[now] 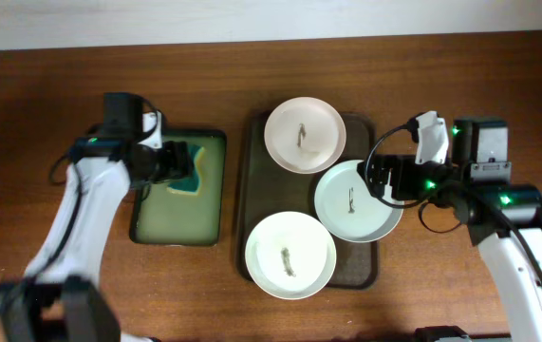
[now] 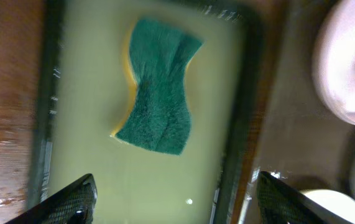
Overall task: Clean dirty plates on tray and stack at the side
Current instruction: 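Grasp green sponge with left gripper and grey plate rim with right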
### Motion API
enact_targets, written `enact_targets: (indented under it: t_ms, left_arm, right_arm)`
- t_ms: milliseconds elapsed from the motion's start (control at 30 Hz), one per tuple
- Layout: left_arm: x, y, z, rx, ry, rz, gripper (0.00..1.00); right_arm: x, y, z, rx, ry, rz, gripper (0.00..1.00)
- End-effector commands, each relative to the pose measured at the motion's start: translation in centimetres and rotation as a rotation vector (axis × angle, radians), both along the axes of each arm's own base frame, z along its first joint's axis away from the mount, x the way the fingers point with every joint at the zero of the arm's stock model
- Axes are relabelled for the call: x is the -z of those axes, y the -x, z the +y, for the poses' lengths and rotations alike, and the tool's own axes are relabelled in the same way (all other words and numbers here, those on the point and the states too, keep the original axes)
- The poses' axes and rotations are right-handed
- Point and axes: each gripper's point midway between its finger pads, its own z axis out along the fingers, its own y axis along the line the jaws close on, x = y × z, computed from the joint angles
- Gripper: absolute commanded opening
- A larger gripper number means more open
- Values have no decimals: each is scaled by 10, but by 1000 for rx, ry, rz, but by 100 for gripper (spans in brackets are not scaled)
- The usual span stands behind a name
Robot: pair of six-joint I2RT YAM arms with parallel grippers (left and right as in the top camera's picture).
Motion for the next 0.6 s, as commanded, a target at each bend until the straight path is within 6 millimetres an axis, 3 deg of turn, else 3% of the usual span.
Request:
enact_targets:
  t_ms: [0,33,100,133,200,233,300,400,433,500,567]
  left_arm:
    - [61,-22,-12,33,-22,70,64]
    - [76,-29,-14,39,-27,71,57]
    - [104,-43,-10,35,-98,63,25]
    - [116,-43,-1,23,-177,75,15]
    - [130,-40,8,20,-287,99,8]
    - [133,-39,7,29,-318,105,0]
    - [130,-40,2,43,-341,96,0]
    - [83,-54,-14,97,-353,65,0]
    - [56,-58,-18,100,-346,55,0]
    - [20,-65,-30,115,-281,28,0]
    - [-19,-70,-60,163,-120,-8,0]
  right_arm:
    - [-1,-4,8,-29,-52,17,94]
    - [1,-4,8,-30,-54,23,90]
    - [2,-4,8,-30,-54,26,79]
    - [2,-4,8,-30,-54,26,77]
    - [2,-4,8,-30,-54,27,70]
    - [2,-3,8,-29,-52,31,67]
    - [7,-2,2,-7,-23,46,59]
    - [24,-8,-28,161,86,106,39]
    - [30,-13,-41,227,97,123,31]
    - [40,-20,-58,276,97,155,29]
    - [63,-24,-82,331,101,229,27]
